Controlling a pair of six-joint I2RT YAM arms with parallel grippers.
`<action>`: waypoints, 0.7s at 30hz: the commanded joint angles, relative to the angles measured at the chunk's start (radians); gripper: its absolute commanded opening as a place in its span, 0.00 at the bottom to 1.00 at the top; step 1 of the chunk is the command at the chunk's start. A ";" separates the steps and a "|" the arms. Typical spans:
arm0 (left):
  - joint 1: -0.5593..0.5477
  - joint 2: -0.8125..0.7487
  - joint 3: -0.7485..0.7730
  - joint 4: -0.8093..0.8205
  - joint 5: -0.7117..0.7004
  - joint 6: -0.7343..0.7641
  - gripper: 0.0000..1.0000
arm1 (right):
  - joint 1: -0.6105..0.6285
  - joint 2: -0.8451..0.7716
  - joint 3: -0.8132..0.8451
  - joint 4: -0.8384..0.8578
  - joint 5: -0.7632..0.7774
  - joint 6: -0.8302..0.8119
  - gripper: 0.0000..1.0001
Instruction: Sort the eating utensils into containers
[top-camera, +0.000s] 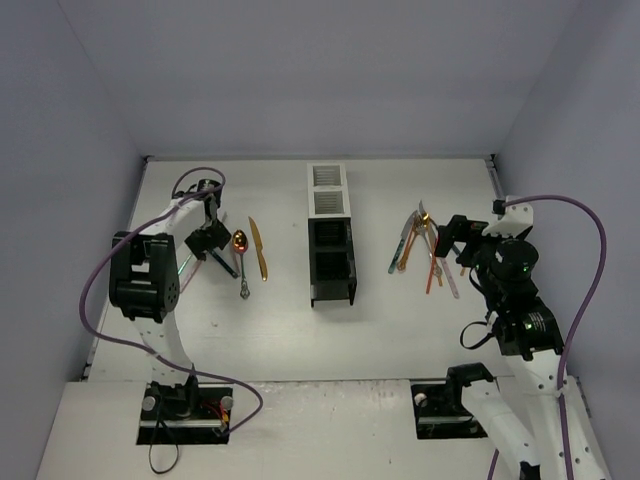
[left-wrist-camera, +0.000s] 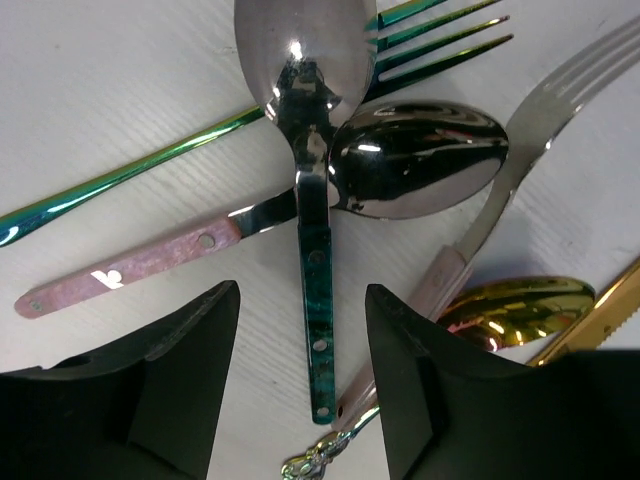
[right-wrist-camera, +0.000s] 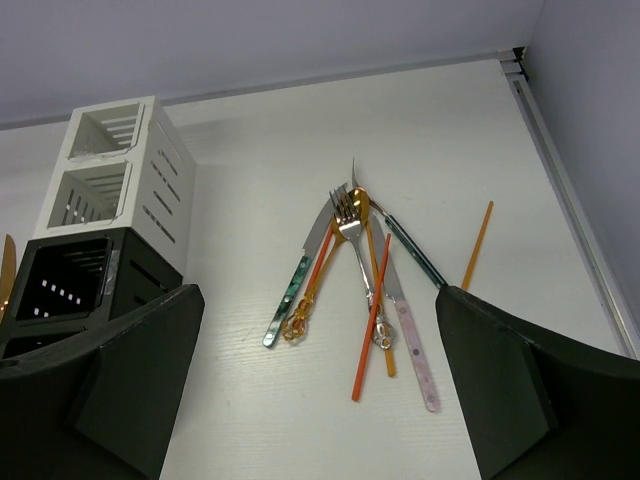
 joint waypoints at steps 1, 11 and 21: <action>0.015 0.013 0.055 0.027 0.005 -0.012 0.49 | 0.010 0.002 0.001 0.044 0.011 -0.010 1.00; 0.043 0.058 0.044 0.068 0.014 -0.009 0.33 | 0.010 0.002 0.002 0.026 0.003 -0.009 1.00; 0.048 0.017 0.030 0.071 0.010 0.016 0.00 | 0.010 0.004 0.008 0.018 -0.003 -0.008 1.00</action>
